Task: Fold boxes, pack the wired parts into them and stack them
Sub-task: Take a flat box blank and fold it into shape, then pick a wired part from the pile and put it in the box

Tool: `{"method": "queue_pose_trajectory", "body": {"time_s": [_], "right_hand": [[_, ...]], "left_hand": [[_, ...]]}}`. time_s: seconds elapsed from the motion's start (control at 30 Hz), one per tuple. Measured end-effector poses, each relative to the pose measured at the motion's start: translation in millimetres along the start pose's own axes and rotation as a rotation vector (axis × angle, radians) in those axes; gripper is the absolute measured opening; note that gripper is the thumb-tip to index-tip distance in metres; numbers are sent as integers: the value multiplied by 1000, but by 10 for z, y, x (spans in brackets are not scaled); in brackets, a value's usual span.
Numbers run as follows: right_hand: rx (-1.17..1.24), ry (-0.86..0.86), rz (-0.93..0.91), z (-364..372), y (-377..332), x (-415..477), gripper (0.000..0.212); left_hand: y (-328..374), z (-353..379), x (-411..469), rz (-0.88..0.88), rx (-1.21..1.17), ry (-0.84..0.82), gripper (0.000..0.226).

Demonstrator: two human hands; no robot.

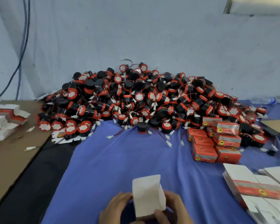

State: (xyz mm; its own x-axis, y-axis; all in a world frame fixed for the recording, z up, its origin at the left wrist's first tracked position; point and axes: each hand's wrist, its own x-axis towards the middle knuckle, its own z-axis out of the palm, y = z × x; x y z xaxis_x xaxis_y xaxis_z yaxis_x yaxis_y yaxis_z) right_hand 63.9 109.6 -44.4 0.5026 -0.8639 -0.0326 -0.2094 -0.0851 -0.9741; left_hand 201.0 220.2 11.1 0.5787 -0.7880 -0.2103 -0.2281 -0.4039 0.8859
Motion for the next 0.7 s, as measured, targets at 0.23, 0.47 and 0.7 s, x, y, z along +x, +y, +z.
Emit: {"method": "queue_pose_trajectory", "body": {"time_s": [0.23,0.47,0.7], "right_hand": [[578,63,262,-514,-339,496,68],[381,-40,315,134,-736,1612,41],[187,-52,315,747,-622,3020,42]], "left_hand": [[-56,-438,383,-166,-386,144,23],[280,-267,1703,-114,-669,173,20],[504,150,3407,-24,-218,183,60]]}}
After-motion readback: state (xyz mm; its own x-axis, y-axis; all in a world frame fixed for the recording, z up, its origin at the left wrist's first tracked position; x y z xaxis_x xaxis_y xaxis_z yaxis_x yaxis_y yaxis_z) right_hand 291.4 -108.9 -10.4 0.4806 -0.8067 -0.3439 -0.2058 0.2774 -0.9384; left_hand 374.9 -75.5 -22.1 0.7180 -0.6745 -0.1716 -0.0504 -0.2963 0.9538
